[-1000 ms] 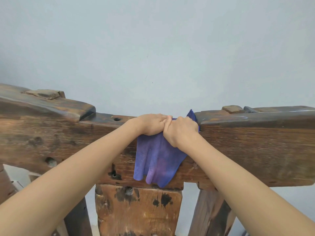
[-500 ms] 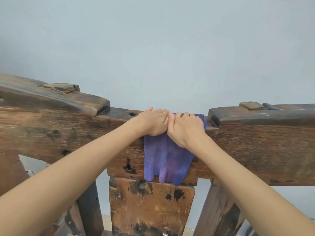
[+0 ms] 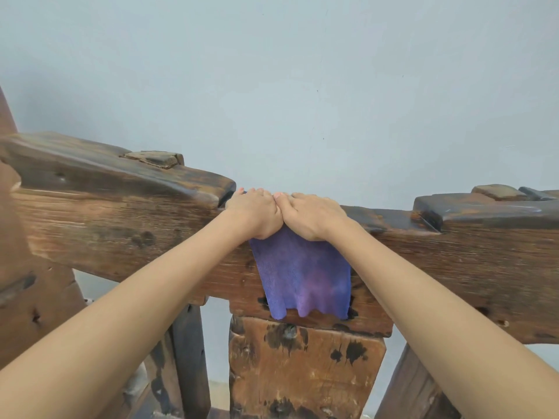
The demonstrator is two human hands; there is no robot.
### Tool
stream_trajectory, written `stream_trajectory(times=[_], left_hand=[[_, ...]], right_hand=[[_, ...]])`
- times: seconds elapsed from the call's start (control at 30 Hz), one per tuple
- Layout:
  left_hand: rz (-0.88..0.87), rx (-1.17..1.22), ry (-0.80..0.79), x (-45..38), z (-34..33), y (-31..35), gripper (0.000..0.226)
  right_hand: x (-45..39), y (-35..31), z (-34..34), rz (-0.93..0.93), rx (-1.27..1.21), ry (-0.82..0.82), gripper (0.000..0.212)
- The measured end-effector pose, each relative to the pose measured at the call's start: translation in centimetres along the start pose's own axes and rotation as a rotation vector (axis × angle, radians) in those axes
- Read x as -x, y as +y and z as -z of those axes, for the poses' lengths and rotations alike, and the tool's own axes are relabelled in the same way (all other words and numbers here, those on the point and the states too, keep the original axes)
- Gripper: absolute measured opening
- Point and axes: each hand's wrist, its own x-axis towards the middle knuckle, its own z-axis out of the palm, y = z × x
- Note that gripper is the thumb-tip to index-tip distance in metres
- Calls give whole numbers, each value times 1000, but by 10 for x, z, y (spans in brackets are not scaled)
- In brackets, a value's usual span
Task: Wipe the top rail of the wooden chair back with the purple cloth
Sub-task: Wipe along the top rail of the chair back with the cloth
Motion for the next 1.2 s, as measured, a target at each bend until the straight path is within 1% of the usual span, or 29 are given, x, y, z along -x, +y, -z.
stream_trajectory(times=[0.1,0.2,0.37,0.47,0.63,0.73,0.83,0.9,1.03,1.1,1.13,1.2], left_hand=[[19,25,38,0,-2,-4,56],[21,64,55,0,-3,-2,56],[-100,100,34,0,-1,24,55],[-141,122,40,0,-3,49,53],[-223,153,57,-2,-5,85,57],[-279,148,54,-4,-1,105,59],[-344,117,58,-8,0,126,56],[-373,116,88,-9,-2,134,55],[-426,134,107,-3,0,134,53],[-454,174,83,-2,7,127,51],[-451,228,57,-4,14,124,48],[-404,362,-19,-7,28,119,39]], right_hand=[[-2,-3,0,15,-20,-22,67],[4,-1,-2,7,-20,-8,66],[31,20,2,-44,-8,56,63],[50,41,4,-64,13,100,61],[75,71,6,-99,84,171,58],[86,88,14,-129,109,166,58],[98,100,20,-174,206,174,62],[108,102,23,-208,308,211,62],[124,93,21,-214,441,264,60],[124,92,25,-187,460,245,55],[123,94,31,-172,447,220,49],[119,102,50,-157,378,136,36]])
